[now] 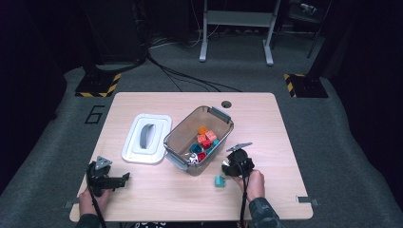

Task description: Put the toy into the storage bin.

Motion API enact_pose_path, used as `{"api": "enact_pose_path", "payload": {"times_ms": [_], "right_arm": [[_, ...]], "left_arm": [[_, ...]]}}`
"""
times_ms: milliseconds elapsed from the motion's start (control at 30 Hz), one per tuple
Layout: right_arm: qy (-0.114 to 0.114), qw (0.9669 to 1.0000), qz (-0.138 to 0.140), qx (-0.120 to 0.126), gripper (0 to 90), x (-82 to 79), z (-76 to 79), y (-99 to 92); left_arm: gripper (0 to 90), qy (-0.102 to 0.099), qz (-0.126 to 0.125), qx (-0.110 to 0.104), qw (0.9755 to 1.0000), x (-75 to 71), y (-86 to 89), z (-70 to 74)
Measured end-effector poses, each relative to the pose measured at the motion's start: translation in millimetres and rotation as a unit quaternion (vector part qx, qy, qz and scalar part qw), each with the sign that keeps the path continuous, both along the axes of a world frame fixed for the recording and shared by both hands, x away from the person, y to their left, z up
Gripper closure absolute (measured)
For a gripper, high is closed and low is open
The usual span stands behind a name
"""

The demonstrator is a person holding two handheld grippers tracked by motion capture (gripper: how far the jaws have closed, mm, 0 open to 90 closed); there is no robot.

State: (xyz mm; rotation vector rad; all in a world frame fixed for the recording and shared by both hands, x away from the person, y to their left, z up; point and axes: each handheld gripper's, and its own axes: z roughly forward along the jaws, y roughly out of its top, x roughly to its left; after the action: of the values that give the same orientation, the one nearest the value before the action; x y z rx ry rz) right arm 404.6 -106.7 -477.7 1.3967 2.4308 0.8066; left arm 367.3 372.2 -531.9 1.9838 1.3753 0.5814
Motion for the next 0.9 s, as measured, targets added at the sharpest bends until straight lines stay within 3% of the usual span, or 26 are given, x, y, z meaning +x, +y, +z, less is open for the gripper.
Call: {"api": "enact_pose_path", "payload": {"times_ms": [233,267,467,900], "right_arm": [[0.02,0.9998,-0.003,0.005,35.4,1.4,-4.5,3.8],[0.02,0.9998,-0.007,-0.001,36.5,1.3,-5.5,4.8],[0.022,0.9996,0.0,-0.018,65.9,1.8,-9.1,7.3],[0.009,0.9998,-0.009,-0.016,67.0,2.4,4.2,-1.5]], "left_arm": [[1.6,-0.002,0.001,0.0,1.0,0.0,-0.1,-0.3],[1.6,0.0,0.0,0.0,1.0,0.0,0.0,0.0],[1.6,0.0,0.0,0.0,1.0,0.0,0.0,0.0],[1.6,0.0,0.0,0.0,1.0,0.0,0.0,0.0]]}}
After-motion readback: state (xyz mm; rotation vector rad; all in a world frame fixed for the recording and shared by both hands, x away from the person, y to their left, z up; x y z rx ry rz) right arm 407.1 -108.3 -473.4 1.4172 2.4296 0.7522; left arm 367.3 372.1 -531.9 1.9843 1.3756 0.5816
